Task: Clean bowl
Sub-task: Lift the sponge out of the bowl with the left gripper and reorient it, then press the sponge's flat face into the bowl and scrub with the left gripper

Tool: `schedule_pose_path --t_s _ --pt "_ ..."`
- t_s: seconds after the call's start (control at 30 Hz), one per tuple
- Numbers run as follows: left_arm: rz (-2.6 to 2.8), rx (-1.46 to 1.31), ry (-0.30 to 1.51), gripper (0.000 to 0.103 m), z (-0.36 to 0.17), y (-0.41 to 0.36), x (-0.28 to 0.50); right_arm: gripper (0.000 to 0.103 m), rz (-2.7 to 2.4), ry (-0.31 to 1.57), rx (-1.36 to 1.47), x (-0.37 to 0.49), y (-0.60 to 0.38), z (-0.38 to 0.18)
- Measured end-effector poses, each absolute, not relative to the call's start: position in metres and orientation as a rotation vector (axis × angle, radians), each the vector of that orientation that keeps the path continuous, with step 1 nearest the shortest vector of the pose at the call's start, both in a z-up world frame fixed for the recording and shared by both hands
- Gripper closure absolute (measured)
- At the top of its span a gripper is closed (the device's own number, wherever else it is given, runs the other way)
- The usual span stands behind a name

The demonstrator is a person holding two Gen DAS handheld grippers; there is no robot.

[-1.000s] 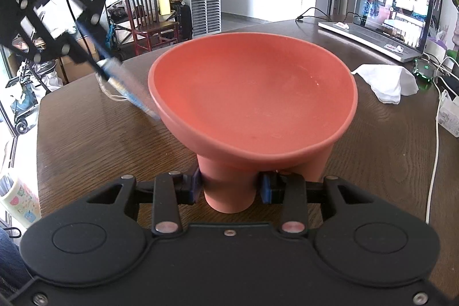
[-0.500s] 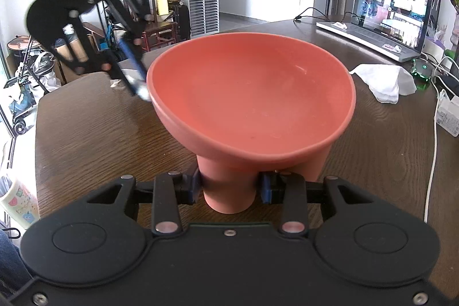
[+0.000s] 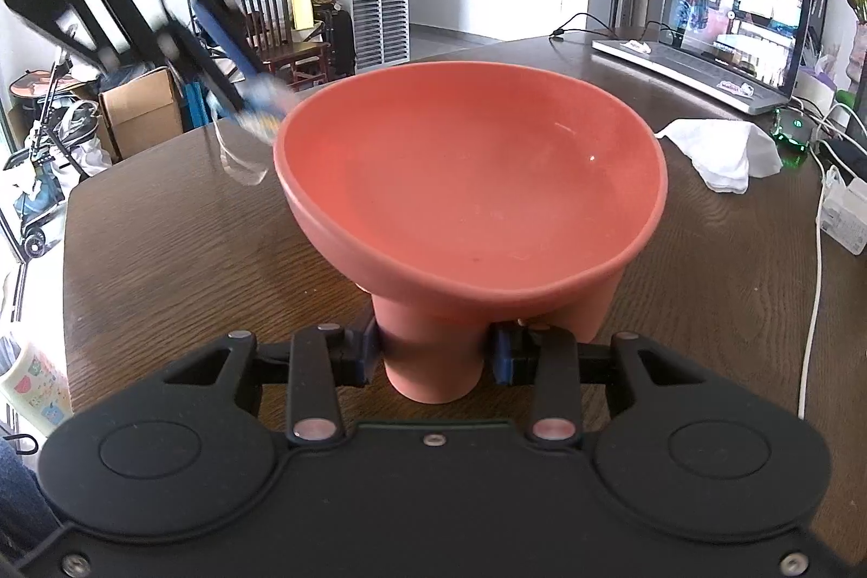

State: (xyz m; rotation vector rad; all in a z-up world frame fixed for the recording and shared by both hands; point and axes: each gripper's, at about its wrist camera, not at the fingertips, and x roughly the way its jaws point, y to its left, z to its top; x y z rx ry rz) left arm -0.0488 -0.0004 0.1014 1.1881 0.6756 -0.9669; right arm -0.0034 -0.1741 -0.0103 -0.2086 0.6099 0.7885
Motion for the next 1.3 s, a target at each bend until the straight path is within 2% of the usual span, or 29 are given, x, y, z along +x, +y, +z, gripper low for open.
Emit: schedule_pose_path --t_s 0.37,0.57,0.7,0.97,1.3 --pt "-1.136 1.165 0.562 0.094 0.107 -0.042 -0.075 0.060 0.783 0.609 -0.209 -0.003 -0.173 -0.010" --pt "-1.222 0.968 0.458 0.094 0.144 -0.065 -0.053 0.060 0.781 0.610 -0.208 -0.003 -0.173 -0.010" --pt "-1.169 0.937 0.414 0.094 0.153 -0.075 -0.024 0.060 0.780 0.610 -0.207 -0.003 -0.172 -0.010" --pt "-1.116 0.935 0.551 0.094 0.110 -0.081 0.030 0.060 0.777 0.610 -0.206 -0.001 -0.173 -0.012" --pt "-1.075 0.950 0.597 0.090 0.108 -0.081 0.050 0.059 0.771 0.611 -0.204 -0.001 -0.174 -0.011"
